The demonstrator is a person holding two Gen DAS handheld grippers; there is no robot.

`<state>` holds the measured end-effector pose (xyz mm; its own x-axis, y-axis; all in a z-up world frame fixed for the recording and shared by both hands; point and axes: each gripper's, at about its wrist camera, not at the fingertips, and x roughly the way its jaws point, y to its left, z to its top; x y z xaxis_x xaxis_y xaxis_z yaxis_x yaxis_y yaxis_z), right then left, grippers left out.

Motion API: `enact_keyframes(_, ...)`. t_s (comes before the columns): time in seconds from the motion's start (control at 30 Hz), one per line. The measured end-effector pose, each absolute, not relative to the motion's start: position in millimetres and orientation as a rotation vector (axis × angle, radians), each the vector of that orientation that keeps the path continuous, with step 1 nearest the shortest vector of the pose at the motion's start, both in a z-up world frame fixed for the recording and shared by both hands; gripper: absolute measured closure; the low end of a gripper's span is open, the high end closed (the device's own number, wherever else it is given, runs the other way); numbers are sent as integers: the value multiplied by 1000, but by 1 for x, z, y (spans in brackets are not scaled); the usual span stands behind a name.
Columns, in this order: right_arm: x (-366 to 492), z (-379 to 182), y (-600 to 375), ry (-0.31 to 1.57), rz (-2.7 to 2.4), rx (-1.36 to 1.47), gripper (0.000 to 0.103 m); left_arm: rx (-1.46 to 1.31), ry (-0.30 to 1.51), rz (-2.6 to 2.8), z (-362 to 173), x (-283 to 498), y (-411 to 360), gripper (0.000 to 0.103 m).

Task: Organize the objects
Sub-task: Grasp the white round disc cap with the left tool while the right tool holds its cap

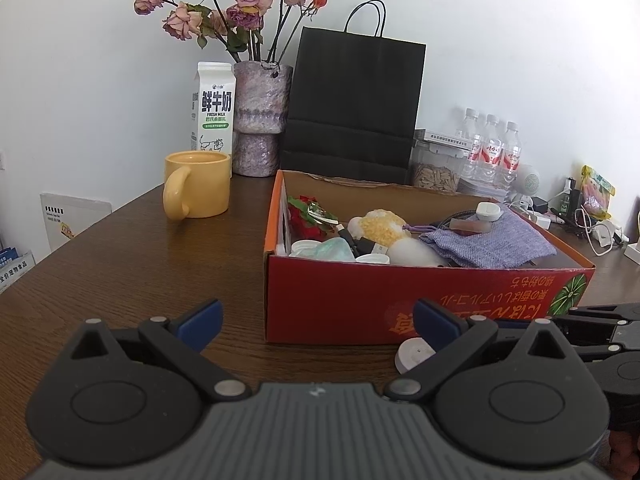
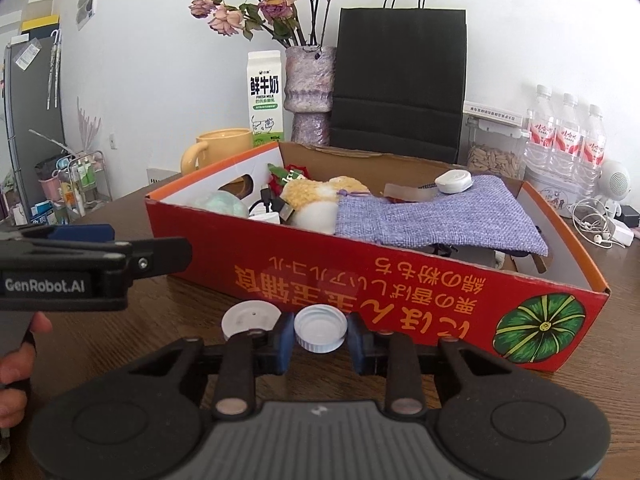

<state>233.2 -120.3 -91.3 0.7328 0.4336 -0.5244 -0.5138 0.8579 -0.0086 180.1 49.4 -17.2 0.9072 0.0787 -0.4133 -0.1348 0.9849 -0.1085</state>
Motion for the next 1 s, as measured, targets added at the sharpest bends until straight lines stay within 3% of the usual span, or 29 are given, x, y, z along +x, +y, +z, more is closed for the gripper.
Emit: enact_keyframes(1.0, 208, -78, -183, 366, 439, -61, 76, -78, 518, 126, -23, 198, 7, 0)
